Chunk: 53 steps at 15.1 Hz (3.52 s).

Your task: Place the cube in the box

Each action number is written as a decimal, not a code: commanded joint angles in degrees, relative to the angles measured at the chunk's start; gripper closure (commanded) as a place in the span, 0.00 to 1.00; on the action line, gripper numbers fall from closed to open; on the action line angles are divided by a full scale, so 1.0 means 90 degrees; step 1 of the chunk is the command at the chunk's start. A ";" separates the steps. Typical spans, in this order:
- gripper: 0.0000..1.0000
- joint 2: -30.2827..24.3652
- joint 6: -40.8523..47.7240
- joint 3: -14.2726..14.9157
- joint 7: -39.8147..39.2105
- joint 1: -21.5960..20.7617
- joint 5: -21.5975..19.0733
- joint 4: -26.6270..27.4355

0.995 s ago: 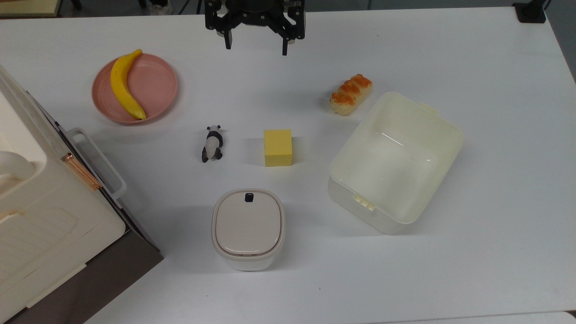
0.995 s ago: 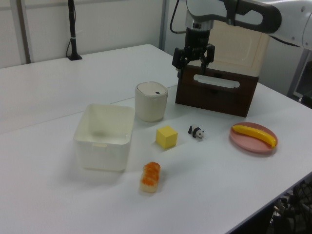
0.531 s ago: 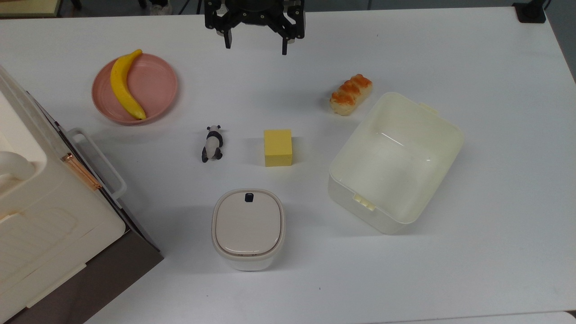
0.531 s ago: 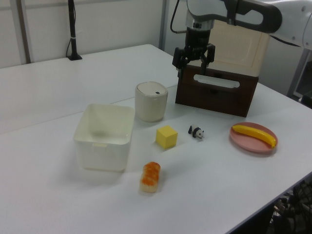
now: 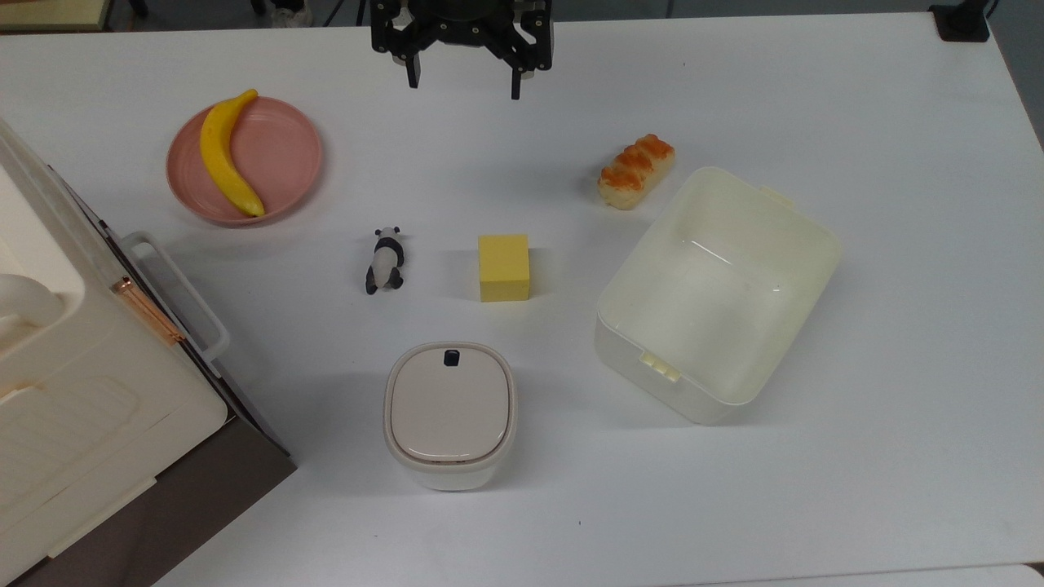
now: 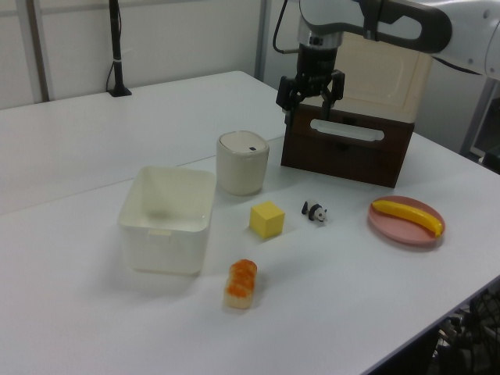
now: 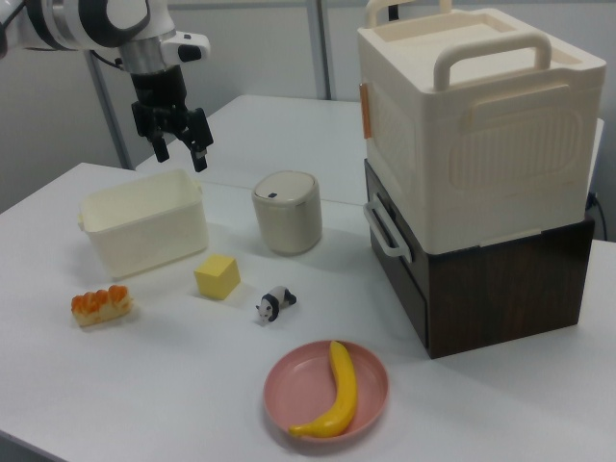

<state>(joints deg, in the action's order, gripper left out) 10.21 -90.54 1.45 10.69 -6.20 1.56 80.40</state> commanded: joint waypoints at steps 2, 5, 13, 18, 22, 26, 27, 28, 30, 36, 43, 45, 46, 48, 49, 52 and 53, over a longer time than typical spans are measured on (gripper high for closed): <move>0.00 -0.0168 0.0108 0.0024 0.0062 -0.0034 0.0002 0.0178; 0.00 -0.0158 0.0108 0.0014 0.0052 -0.0034 0.0012 0.0188; 0.00 -0.0168 0.0108 0.0024 0.0023 -0.0034 0.0012 0.0188; 0.00 -0.0158 0.0108 0.0014 -0.0026 -0.0044 0.0012 0.0188; 0.00 -0.0158 0.0099 0.0014 -0.0065 -0.0044 0.0012 0.0217; 0.00 -0.0168 0.0108 0.0014 -0.0094 -0.0063 0.0022 0.0275; 0.00 -0.0168 0.0108 0.0014 -0.0152 -0.0054 0.0022 0.0276; 0.00 -0.0168 0.0108 0.0014 -0.0192 -0.0063 0.0022 0.0276; 0.00 -0.0158 0.0099 0.0005 -0.0192 -0.0073 0.0022 0.0324; 0.00 -0.0148 0.0069 0.0004 -0.0397 -0.0073 0.0032 0.0363; 0.00 -0.0080 -0.0038 -0.0044 -0.0397 -0.0132 0.0129 0.0510; 0.00 -0.0070 -0.0281 -0.0054 -0.0397 -0.0190 0.0139 0.0665; 0.00 -0.0070 -0.0389 -0.0054 -0.0397 -0.0200 0.0149 0.0734; 0.00 -0.0060 -0.0661 -0.0054 -0.0455 -0.0190 0.0323 0.0997; 0.00 -0.0051 -0.0905 -0.0054 -0.0475 -0.0190 0.0431 0.1201; 0.00 -0.0041 -0.1628 -0.0054 -0.0592 -0.0210 0.0530 0.1788; 0.00 0.0037 -0.1785 -0.0054 -0.0631 -0.0219 0.0520 0.1867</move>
<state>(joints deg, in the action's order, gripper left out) 11.21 -100.95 0.78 6.96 -7.55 5.06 91.71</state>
